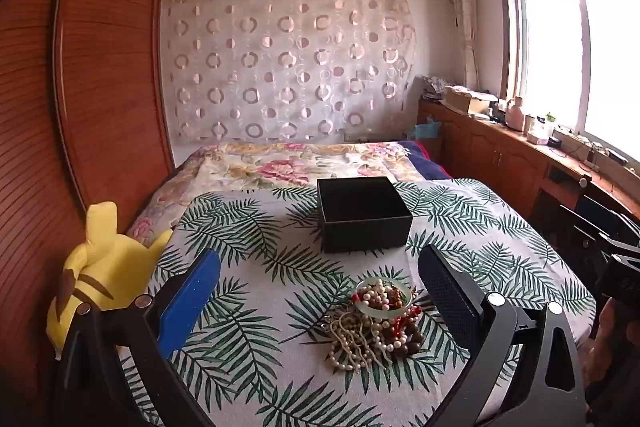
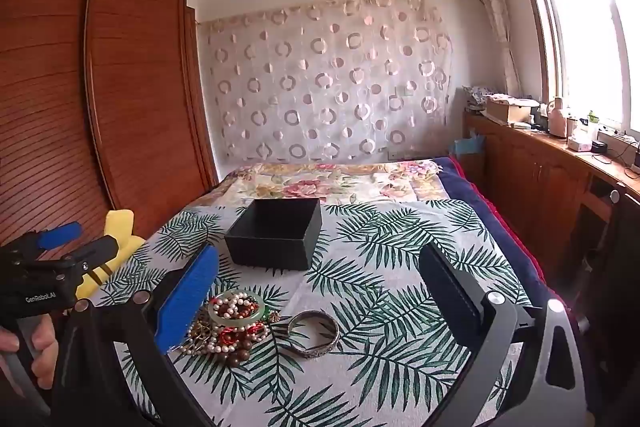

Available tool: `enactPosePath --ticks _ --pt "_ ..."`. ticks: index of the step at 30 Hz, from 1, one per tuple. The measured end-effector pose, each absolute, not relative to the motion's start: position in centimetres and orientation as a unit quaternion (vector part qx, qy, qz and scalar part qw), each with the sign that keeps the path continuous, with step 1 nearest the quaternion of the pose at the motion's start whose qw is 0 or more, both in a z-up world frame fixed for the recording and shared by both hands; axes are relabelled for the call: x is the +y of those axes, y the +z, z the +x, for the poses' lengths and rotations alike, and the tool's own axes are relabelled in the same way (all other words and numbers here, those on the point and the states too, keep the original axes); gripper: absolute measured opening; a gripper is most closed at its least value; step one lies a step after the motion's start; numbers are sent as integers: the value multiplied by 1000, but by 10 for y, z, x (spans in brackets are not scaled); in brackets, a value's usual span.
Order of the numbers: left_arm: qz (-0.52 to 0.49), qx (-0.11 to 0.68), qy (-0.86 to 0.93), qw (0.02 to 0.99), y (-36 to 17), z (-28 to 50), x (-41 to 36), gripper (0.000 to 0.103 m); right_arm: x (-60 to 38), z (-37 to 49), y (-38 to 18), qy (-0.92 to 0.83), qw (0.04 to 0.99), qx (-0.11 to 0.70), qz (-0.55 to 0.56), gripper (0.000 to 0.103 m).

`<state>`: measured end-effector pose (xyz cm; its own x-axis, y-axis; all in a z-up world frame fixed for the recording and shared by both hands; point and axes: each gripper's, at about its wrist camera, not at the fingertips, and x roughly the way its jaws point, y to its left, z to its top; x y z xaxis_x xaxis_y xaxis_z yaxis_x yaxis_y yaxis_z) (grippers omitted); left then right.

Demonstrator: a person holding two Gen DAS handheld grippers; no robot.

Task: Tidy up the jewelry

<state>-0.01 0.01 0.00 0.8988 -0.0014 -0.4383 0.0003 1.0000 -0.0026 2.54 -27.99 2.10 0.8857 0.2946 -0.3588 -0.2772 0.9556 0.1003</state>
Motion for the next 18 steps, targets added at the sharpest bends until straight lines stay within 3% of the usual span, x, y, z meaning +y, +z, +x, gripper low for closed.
enactPosePath --ticks 18 --pt "-1 224 -1 975 0 0 0 96 -278 29 18 148 969 194 26 101"
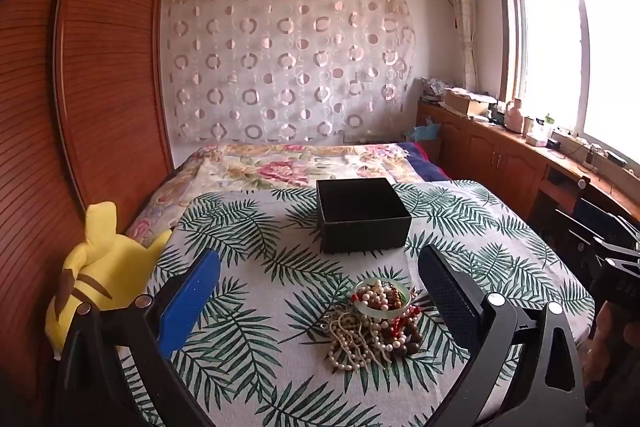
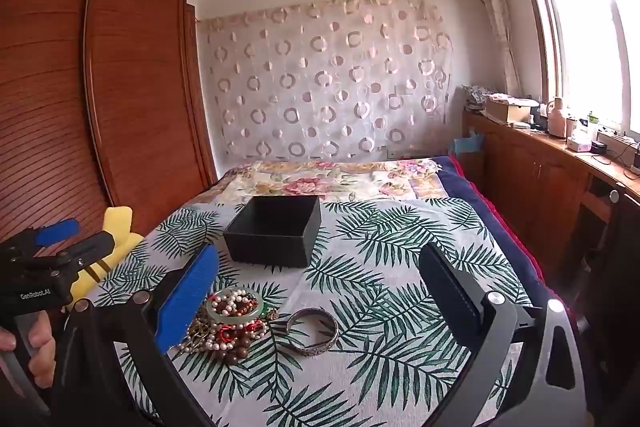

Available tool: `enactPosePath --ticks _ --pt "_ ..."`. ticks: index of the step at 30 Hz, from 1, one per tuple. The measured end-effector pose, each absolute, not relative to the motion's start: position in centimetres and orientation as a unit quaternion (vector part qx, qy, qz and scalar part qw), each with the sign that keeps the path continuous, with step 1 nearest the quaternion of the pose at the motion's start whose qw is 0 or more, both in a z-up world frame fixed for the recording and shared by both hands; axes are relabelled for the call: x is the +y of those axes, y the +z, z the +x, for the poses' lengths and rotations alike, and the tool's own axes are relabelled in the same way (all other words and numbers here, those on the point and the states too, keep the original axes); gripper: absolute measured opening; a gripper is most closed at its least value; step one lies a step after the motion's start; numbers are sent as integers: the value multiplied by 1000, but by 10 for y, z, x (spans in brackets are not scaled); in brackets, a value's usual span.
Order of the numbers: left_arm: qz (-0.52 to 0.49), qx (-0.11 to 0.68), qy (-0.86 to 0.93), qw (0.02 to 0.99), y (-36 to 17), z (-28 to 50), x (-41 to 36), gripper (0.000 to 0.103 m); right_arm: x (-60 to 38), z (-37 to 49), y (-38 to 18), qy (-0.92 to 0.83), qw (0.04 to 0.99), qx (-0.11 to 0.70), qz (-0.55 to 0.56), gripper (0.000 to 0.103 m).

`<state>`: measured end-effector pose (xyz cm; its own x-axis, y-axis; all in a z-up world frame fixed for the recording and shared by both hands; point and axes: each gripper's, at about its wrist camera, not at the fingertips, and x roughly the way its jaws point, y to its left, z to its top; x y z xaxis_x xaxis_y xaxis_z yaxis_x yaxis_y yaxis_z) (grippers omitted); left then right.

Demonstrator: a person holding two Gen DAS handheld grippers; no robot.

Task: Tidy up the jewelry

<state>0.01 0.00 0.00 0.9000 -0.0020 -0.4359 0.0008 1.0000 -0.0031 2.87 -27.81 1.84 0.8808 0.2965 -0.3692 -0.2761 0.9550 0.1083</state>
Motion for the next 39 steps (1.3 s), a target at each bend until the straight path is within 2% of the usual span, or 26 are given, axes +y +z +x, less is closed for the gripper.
enactPosePath --ticks 39 --pt "-2 220 -1 976 4 1 -2 96 -278 25 17 148 970 193 25 101"
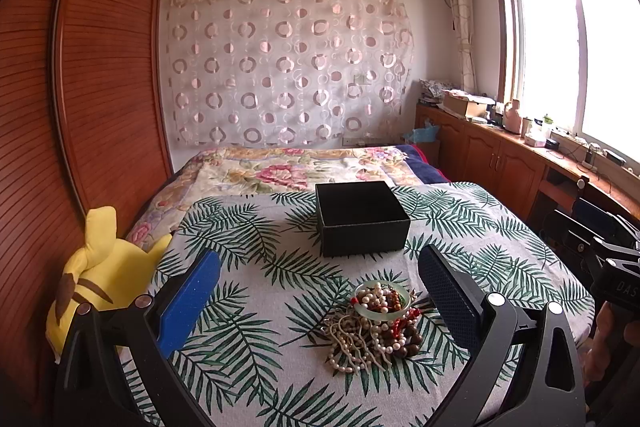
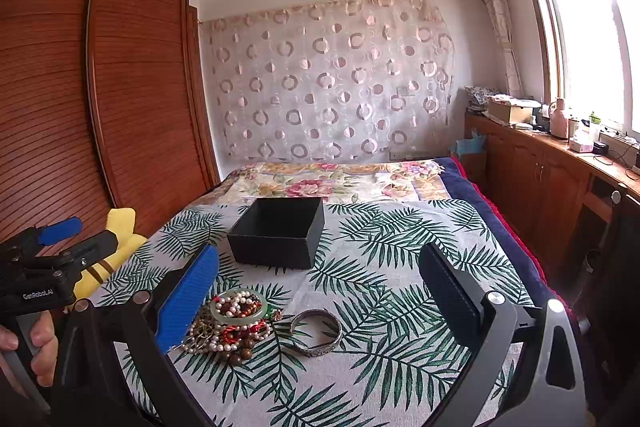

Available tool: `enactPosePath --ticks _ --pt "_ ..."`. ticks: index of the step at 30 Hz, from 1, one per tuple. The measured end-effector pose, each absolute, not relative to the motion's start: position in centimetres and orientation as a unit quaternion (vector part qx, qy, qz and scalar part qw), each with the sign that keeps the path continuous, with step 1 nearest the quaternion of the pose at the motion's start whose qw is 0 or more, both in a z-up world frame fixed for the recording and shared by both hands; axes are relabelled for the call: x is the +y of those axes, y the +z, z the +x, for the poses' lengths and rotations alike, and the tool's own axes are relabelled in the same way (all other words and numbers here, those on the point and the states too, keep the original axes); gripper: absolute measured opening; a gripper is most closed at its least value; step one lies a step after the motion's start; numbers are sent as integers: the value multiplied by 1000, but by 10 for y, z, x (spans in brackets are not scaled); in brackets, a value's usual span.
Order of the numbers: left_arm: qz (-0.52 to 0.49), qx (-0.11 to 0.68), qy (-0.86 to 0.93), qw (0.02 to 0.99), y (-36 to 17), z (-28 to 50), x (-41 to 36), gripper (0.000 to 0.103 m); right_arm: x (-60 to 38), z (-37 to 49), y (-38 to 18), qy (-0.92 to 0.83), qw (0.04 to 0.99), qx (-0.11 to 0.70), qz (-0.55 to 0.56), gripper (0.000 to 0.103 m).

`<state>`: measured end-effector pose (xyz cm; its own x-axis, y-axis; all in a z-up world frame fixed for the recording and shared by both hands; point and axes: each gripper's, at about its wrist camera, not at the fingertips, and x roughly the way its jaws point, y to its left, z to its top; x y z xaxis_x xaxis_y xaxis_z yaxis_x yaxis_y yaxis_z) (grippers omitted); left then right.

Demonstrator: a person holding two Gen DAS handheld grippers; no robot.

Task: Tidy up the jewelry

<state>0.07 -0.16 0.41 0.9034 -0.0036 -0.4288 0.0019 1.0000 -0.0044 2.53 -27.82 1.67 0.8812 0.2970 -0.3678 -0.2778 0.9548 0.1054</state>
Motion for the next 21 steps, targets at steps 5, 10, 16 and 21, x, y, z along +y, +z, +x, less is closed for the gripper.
enactPosePath --ticks 5,10,16,21 --pt "-2 219 -1 976 4 1 -2 96 -277 25 16 148 969 194 25 101" --pt "-2 219 -1 976 4 1 -2 96 -277 25 15 149 969 194 25 101" --pt "-2 219 -2 976 4 1 -2 96 -277 25 15 149 969 193 25 101" --pt "-2 218 -1 976 3 1 -2 96 -277 25 15 148 970 193 24 101"
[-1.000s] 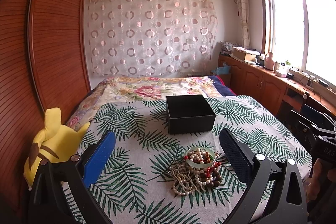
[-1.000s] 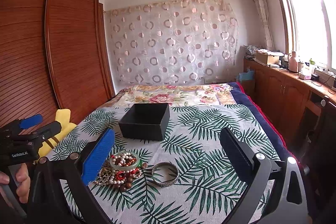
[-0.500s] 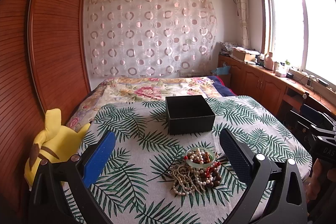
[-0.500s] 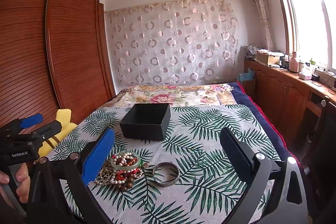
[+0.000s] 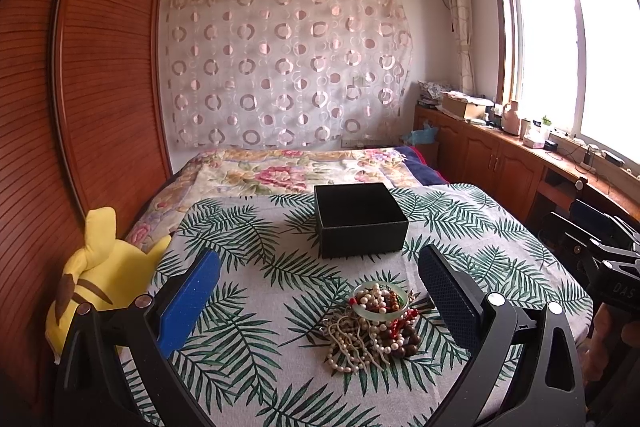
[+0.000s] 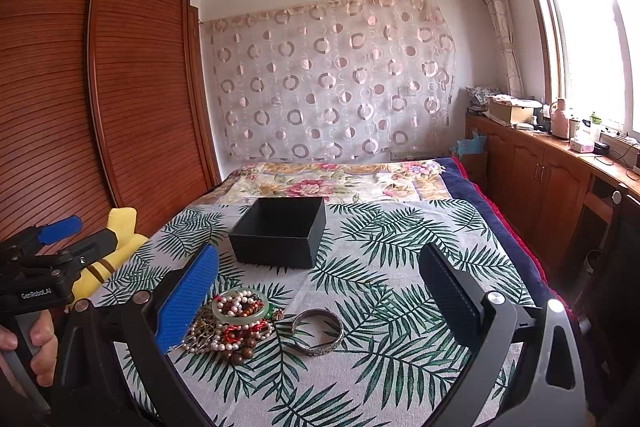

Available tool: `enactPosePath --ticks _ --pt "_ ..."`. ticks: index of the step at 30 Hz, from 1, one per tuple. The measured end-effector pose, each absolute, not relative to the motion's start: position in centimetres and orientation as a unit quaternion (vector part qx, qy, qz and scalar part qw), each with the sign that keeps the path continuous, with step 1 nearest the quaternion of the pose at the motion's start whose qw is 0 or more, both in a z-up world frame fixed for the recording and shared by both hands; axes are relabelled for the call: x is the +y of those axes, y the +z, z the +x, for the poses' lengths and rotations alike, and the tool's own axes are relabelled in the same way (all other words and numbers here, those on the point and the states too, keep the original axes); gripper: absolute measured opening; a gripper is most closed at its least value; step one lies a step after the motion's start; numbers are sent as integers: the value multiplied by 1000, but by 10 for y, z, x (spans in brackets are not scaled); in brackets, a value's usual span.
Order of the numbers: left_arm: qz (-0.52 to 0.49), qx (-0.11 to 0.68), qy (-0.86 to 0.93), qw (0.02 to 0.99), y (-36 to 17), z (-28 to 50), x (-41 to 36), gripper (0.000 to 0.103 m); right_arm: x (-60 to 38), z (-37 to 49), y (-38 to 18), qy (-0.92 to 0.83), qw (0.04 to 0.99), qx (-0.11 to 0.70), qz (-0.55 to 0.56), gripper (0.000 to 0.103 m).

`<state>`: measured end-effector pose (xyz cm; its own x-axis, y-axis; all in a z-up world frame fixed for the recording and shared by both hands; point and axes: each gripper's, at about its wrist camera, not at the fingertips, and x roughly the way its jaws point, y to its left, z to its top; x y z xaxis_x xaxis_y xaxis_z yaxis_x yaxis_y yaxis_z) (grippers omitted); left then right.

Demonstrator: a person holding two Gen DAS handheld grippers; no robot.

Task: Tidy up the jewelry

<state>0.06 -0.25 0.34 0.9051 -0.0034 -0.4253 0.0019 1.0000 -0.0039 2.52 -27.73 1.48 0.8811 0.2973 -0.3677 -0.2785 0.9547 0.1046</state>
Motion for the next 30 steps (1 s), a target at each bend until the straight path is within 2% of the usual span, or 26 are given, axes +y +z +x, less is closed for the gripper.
enactPosePath --ticks 16,28,30 --pt "-3 228 -5 974 15 0 -6 96 -272 26 17 154 967 200 25 101" --pt "-3 277 -36 960 -28 22 -4 96 -277 51 -23 193 947 255 8 101" --pt "-2 286 -41 957 -35 26 -5 96 -276 56 -31 196 944 267 0 98"
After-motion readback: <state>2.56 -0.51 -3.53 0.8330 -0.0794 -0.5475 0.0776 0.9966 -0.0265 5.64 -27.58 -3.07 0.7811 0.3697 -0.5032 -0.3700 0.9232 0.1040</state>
